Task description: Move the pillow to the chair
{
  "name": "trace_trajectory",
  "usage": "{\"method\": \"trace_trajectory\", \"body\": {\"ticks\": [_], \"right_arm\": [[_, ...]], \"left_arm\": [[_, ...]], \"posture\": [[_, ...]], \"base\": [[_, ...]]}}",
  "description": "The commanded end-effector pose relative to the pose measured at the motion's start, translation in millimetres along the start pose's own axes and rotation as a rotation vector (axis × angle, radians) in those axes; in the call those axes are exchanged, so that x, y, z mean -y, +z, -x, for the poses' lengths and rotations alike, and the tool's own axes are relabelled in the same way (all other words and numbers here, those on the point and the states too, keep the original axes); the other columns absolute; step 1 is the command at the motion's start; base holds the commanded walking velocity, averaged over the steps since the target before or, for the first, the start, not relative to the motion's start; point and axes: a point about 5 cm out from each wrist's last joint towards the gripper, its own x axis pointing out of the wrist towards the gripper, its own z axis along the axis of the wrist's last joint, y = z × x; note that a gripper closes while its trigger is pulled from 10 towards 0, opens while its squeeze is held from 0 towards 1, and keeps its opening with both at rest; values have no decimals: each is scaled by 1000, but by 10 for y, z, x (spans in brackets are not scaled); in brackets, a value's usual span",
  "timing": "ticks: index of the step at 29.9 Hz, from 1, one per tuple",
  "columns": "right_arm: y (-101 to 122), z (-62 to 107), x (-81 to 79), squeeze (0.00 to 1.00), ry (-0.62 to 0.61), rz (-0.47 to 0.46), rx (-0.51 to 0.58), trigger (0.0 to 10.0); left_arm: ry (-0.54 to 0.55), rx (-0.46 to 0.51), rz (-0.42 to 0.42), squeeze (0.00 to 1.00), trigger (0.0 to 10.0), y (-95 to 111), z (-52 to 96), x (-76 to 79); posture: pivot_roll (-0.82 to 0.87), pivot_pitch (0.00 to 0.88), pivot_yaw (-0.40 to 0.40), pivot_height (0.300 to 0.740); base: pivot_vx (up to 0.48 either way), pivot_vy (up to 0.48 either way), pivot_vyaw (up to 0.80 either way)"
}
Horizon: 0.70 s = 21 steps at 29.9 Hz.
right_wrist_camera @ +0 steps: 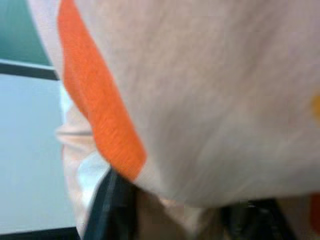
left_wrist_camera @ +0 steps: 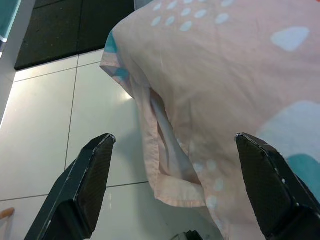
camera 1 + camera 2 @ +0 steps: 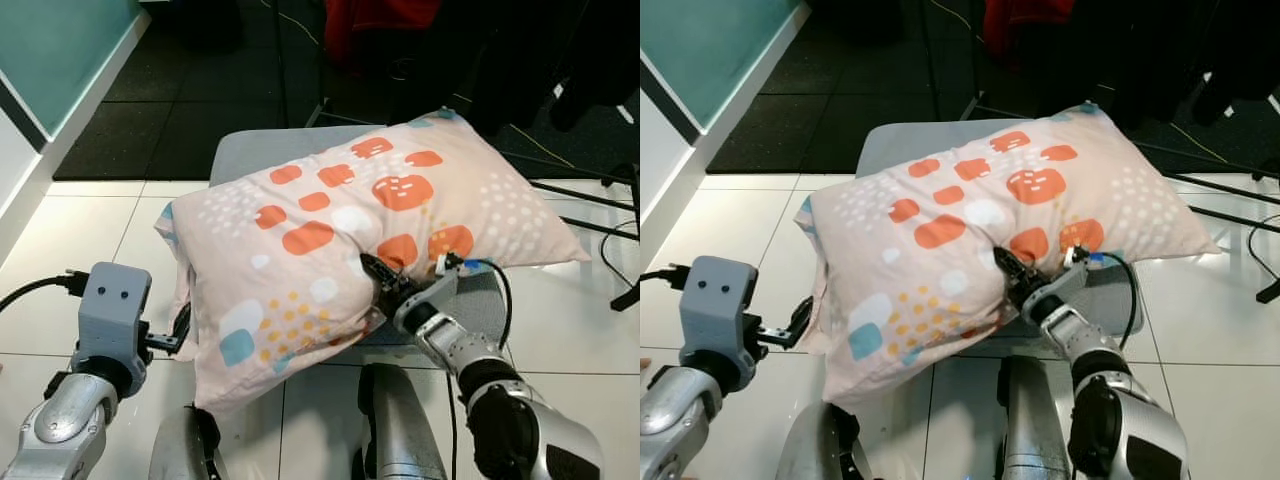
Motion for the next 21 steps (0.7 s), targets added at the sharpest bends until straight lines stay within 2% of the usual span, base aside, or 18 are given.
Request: {"method": "trace_trajectory", "body": {"ticks": [1,5,6,12,15,16,18,20,21], "right_arm": [[-42,-57,-63,0,35,9,-18,0],[-4,-65,-86,0,49,14,-3,0],[80,-82,-148,0,87,38,20,0],[261,-127,-289,0,149,99,75,0],[282,-132,-304,0,154,105,83,0],[296,-174,-411,0,216,167,57,0],[297,-232,-559,0,294,233,30,0],[297,-232,-559,0,294,233,30,0],[298,-256,-633,0,330,262,22,0]], "left_arm": [[13,-23,-23,0,10000,-27,28,-57],[13,-23,-24,0,10000,-29,21,-56],[11,-23,-24,0,10000,-36,13,-51],[-4,-11,-17,0,10000,-42,-43,-1],[-4,-8,-15,0,10000,-40,-49,3],[0,-5,1,0,10000,-67,-88,30],[-1,-3,19,0,10000,-95,-135,46],[-1,-3,19,0,10000,-95,-135,46],[-4,-3,25,0,10000,-102,-161,50]], "posture": [[16,299,35,431],[13,297,36,431],[3,274,36,431],[-25,238,39,431],[-25,238,39,431],[-81,192,48,431],[-113,177,70,431],[-113,177,70,431],[-119,176,74,431]], "base": [[0,0,0],[0,0,0],[0,0,0],[0,0,0],[0,0,0],[0,0,0],[0,0,0],[0,0,0],[0,0,0]]}}
